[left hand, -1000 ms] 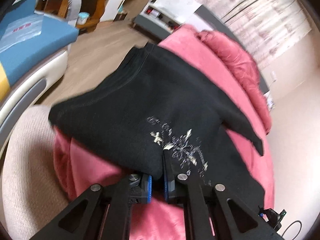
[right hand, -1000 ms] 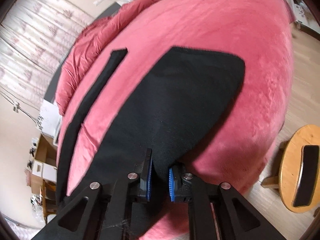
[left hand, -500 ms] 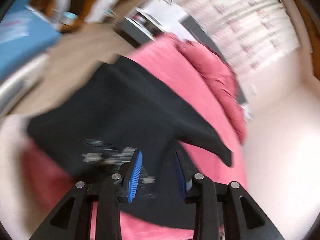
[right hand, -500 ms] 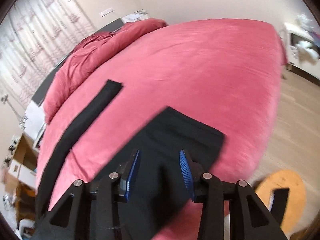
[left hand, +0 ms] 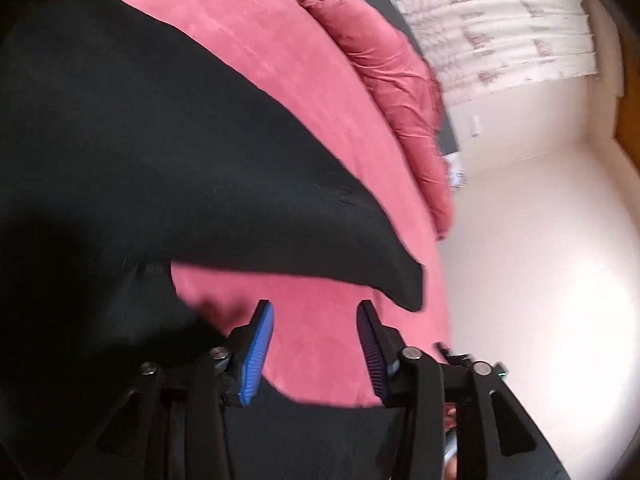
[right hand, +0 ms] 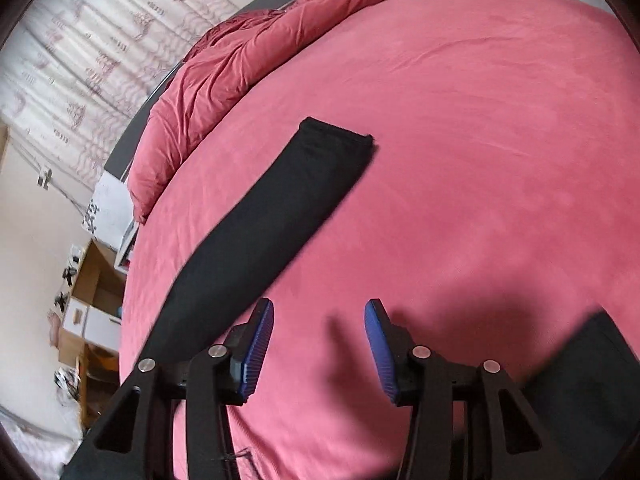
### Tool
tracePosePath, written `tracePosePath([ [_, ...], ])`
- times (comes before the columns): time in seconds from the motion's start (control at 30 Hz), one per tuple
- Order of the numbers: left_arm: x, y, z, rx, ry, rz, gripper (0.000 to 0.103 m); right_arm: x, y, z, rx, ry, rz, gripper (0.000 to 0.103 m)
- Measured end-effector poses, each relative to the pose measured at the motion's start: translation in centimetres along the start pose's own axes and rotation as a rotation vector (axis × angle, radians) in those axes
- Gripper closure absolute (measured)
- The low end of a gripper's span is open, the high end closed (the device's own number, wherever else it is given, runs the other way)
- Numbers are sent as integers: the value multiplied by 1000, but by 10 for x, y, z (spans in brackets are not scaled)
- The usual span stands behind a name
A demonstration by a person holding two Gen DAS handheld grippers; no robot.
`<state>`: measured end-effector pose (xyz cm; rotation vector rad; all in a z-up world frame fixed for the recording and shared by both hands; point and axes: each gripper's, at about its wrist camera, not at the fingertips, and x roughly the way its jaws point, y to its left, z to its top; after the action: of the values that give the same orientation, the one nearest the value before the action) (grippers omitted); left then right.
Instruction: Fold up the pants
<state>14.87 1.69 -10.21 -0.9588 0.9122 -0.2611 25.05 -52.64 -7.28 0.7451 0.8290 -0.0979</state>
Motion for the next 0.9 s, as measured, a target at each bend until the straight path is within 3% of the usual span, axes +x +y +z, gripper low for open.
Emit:
tracePosePath([
  [0.13, 12, 13, 11, -46, -54, 46, 49, 37, -4, 37, 61, -1, -9, 55],
  [0.33, 34, 30, 17, -132, -54, 51, 44, 82, -21, 74, 180, -19, -23, 55],
  [0.43, 34, 38, 21, -199, -77, 14, 44, 95, -27, 88, 236, -54, 5, 55],
  [0.5, 30, 45, 20, -247, -77, 3, 46, 103, -27, 96, 259, -69, 20, 66],
  [0.53, 31, 45, 22, -260, -73, 3, 46, 107, -25, 100, 263, -63, 16, 83],
  [0.57, 32, 46, 24, -266, -67, 8, 48, 110, -24, 101, 262, -51, 1, 89],
  [0.63, 31, 48, 24, -263, -54, 30, 65, 110, -19, 102, 252, -58, -10, 90],
  [0.67, 33, 49, 24, -249, -41, 33, 81, 106, -18, 102, 244, -66, -4, 91],
  [0.9, 17, 43, 18, -183, -22, 0, 89, 53, -17, 95, 158, -112, -29, 92],
])
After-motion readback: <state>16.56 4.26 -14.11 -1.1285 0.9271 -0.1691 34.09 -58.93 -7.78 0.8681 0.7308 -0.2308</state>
